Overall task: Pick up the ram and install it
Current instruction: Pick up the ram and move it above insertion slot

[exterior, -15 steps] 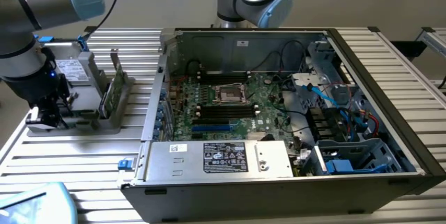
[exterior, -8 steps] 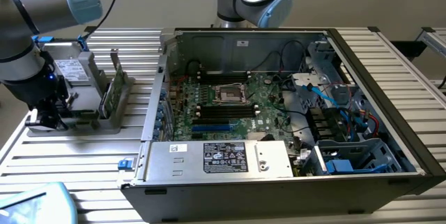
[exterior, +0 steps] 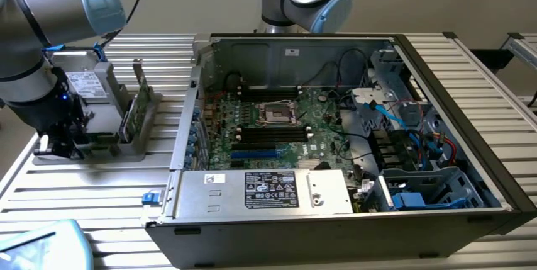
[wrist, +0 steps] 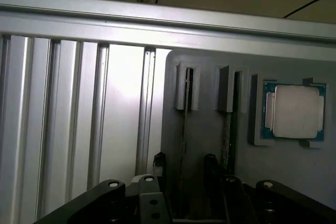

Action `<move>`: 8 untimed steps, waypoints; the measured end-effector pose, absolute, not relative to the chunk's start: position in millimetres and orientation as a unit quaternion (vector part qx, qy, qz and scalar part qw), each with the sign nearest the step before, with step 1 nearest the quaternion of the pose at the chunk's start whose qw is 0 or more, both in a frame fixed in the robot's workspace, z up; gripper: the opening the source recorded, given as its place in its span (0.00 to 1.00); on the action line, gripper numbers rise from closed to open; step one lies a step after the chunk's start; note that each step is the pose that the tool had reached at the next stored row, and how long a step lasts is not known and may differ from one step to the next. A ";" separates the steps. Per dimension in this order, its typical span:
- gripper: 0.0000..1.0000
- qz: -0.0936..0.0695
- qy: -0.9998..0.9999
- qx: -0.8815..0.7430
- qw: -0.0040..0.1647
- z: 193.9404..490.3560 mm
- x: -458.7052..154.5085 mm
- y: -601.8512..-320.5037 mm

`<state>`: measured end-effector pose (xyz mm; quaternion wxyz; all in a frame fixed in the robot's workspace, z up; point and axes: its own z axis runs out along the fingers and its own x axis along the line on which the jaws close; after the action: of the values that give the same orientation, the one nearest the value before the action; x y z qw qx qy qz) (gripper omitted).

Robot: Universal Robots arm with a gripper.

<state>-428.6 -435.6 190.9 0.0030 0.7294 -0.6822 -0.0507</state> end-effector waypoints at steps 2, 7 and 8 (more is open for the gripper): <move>0.43 -0.051 -0.682 0.729 0.003 188.7 -428.5 -435.5; 0.43 -0.051 -0.682 0.729 0.003 188.4 -428.6 -435.5; 0.43 -0.051 -0.682 0.729 0.003 188.4 -428.6 -435.5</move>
<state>-428.6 -435.5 188.4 0.0029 0.7294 -0.6822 -0.0507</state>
